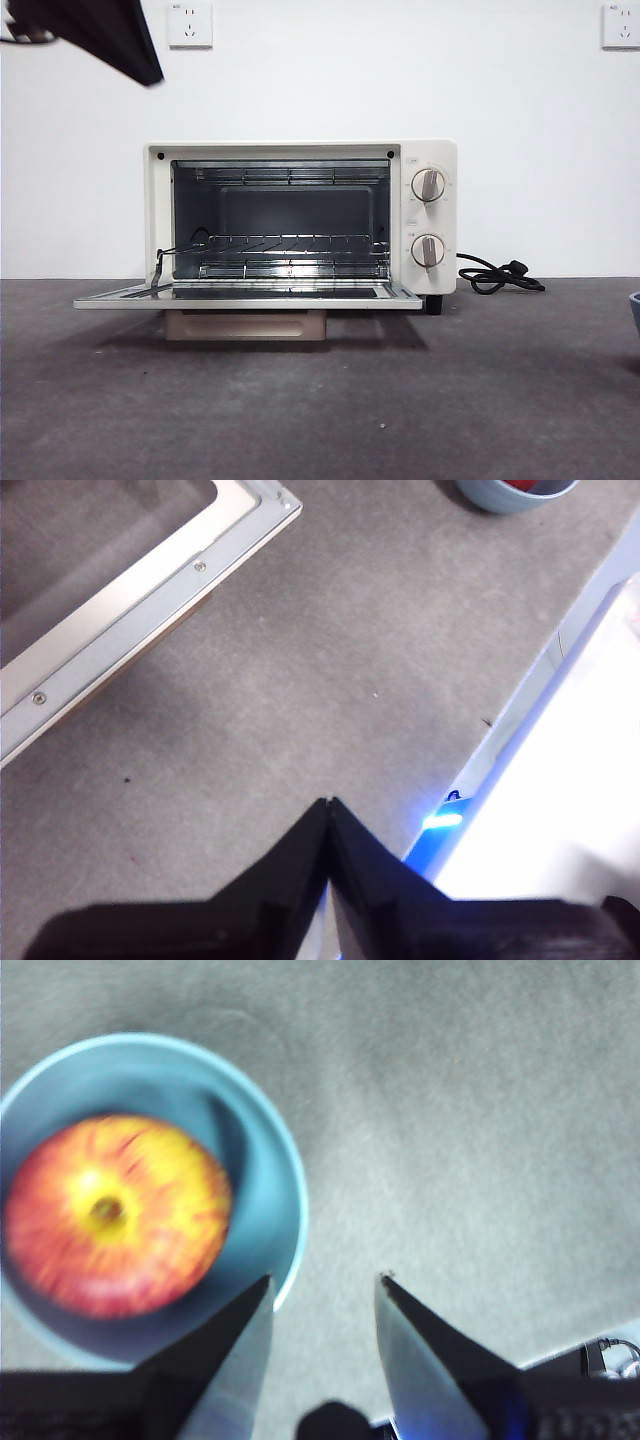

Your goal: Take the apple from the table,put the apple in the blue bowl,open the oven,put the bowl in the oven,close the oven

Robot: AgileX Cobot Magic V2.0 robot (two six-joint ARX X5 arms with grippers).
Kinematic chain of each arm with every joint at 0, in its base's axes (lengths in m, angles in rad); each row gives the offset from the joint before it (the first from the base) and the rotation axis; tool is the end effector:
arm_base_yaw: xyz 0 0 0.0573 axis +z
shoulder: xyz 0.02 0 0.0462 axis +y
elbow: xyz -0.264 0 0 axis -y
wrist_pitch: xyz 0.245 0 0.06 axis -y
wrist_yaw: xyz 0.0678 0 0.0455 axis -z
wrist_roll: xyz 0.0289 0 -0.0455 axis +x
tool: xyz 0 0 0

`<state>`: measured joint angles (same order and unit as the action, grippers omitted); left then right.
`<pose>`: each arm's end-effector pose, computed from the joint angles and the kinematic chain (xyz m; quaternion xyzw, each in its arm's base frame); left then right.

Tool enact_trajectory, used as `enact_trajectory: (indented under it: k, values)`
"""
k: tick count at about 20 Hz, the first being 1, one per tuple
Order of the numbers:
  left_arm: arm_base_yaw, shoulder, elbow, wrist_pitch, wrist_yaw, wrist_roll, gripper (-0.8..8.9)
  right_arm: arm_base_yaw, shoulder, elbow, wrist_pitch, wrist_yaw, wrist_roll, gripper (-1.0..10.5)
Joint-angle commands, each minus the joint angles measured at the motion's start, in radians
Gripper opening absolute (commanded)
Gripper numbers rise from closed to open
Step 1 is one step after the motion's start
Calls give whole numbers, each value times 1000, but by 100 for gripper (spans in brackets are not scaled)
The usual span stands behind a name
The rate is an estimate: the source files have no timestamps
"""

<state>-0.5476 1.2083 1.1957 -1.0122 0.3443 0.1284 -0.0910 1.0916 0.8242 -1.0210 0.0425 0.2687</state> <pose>0.1840 -0.1236 0.3261 0.1001 0.4626 -0.4064 0.7815 0.1765 -0.0173 0.2381 0.1213 0.5878 -0.1333 0.7887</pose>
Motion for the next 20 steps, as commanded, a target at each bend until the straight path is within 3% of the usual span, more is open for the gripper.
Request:
enact_trajectory:
  k: [1, 7, 8, 9, 13, 20]
  values:
    - [-4, -41, -5, -30, 3, 5, -6, -3, 48, -8, 33, -14, -14, 167]
    - [-4, -153, -5, -82, 3, -5, -6, -3, 216, -8, 133, -20, -14, 153]
    - [-4, -167, -5, -84, 3, -11, -6, -3, 236, -8, 142, -20, -13, 99]
    - [-4, -179, -5, -88, 3, -18, -6, -3, 248, -8, 150, -19, -10, -29]
    - [-4, -212, -5, -98, 3, -21, -6, -2, 231, -8, 153, -29, 13, -8]
    - [-4, -219, -5, -106, 3, -28, -6, 39, 187, 73, 133, -200, 122, -9]
